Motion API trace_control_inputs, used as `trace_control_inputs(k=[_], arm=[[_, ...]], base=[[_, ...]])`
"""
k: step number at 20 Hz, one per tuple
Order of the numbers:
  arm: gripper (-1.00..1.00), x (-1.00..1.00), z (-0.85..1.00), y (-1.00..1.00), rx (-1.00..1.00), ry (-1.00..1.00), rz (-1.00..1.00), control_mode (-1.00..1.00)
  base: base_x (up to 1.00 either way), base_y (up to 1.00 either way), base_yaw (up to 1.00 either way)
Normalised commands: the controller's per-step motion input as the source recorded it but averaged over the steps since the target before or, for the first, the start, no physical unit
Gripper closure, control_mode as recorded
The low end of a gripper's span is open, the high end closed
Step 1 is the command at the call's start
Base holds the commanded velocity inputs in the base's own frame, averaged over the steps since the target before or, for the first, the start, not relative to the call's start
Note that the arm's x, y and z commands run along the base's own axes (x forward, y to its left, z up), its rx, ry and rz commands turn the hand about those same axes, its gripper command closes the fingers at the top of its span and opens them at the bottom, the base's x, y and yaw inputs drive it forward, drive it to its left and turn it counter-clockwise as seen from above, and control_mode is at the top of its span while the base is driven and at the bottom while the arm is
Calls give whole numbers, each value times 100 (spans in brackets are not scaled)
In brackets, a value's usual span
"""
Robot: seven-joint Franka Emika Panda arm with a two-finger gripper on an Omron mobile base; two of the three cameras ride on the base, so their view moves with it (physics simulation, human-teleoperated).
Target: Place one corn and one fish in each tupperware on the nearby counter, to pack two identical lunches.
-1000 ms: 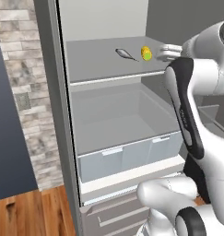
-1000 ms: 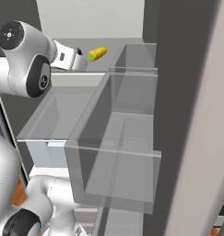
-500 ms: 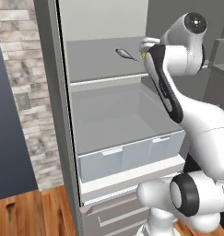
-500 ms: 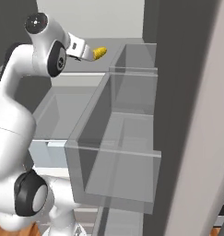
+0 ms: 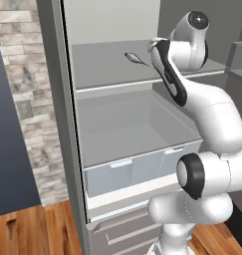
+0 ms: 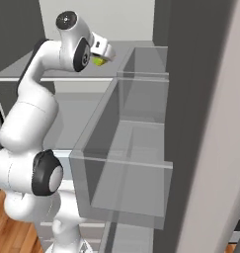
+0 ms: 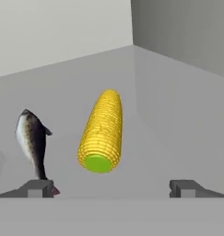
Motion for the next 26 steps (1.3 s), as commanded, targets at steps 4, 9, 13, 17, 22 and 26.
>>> trace_control_inputs(k=[4, 9, 13, 17, 22, 26], arm=[[-100, 79, -21, -1, 0, 0, 0, -100], [-100, 50, -5, 0, 0, 0, 0, -100], [100, -1, -44, 0, 0, 2, 0, -100], [100, 39, -36, 0, 0, 4, 0, -100], [100, -5, -1, 1, 0, 2, -1, -100], [100, -100, 52, 2, 5, -1, -2, -100]], base=[[0, 0, 0], [0, 0, 0], [0, 0, 0], [0, 0, 0], [0, 0, 0], [0, 0, 0]])
